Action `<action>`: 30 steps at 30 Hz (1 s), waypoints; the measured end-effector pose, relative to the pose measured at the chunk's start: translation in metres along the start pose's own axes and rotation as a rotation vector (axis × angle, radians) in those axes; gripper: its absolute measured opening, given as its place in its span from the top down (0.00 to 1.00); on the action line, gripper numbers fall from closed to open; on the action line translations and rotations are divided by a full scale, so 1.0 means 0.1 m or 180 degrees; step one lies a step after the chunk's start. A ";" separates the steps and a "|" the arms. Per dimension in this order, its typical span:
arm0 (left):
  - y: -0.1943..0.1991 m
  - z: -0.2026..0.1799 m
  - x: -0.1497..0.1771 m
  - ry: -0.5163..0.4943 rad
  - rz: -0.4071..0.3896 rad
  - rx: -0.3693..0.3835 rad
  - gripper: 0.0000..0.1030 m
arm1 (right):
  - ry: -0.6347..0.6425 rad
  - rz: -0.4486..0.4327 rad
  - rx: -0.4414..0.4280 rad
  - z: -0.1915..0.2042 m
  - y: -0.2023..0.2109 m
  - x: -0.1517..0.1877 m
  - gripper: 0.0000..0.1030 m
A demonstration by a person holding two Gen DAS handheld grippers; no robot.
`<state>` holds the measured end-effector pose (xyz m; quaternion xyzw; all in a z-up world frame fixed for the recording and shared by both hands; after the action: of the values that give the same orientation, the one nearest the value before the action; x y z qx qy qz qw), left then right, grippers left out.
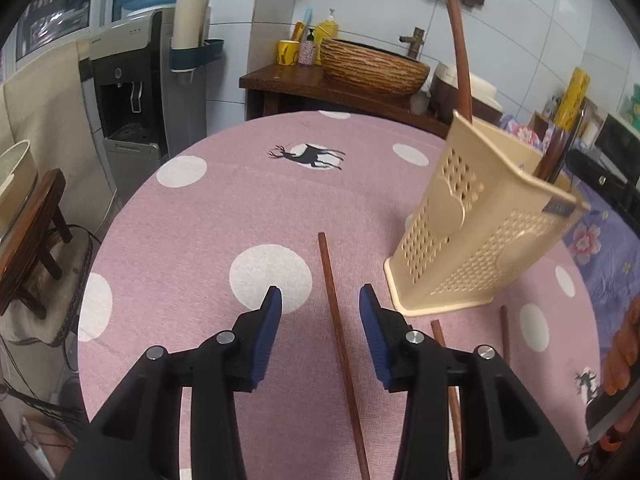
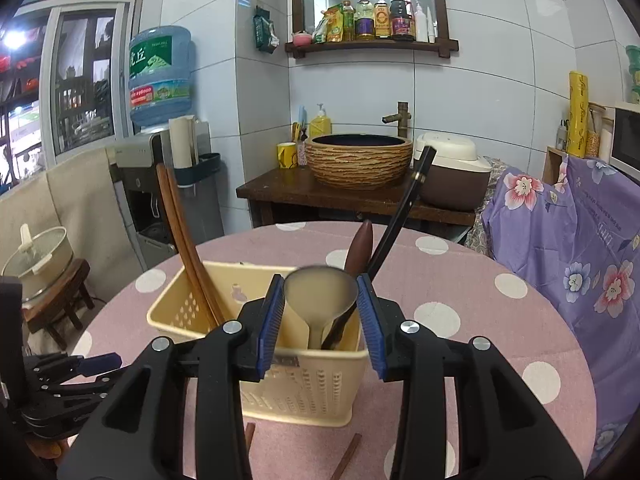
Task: Organize utensils
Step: 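Lower the chopstick into the holder with the left tool while the right tool drops the spoon in, then grasp another brown chopstick on the table with the left tool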
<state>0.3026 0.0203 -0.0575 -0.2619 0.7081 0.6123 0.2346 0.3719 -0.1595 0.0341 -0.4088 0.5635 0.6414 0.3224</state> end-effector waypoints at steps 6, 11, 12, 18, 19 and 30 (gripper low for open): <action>-0.24 -0.08 0.11 -0.0135 0.0183 -0.0095 0.60 | -0.0020 -0.0188 0.0046 -0.06 0.25 -0.01 0.31; -0.43 -0.14 0.13 -0.0231 0.0290 -0.0182 0.60 | -0.0147 -0.0276 0.0076 -0.17 0.52 0.04 0.26; -0.46 -0.16 0.14 -0.0234 0.0314 -0.0191 0.60 | -0.0179 -0.0268 0.0046 -0.19 0.58 0.07 0.25; -0.64 -0.18 0.15 -0.0279 0.0333 -0.0318 0.62 | -0.0254 -0.0248 -0.0062 -0.25 0.92 0.34 0.24; -0.65 -0.18 0.14 -0.0299 0.0330 -0.0338 0.62 | -0.0264 -0.0237 -0.0046 -0.26 0.97 0.40 0.24; -0.79 -0.14 -0.03 -0.0405 0.0248 -0.0587 0.91 | -0.0582 0.0015 -0.0014 -0.48 1.20 1.01 0.24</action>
<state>0.3566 -0.0027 -0.1127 -0.2153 0.6420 0.6989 0.2300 0.2282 -0.2310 -0.0015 -0.3479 0.5313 0.6781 0.3701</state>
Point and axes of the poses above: each gripper's, at about its wrist camera, not at the fingertips, and y roughly against the way its jaws point, z to its left, x to its underside, the point moved 6 cm from there along -y, roughly the way its jaws point, and after that the axes turned 1 degree about z, right-handed, at the moved point
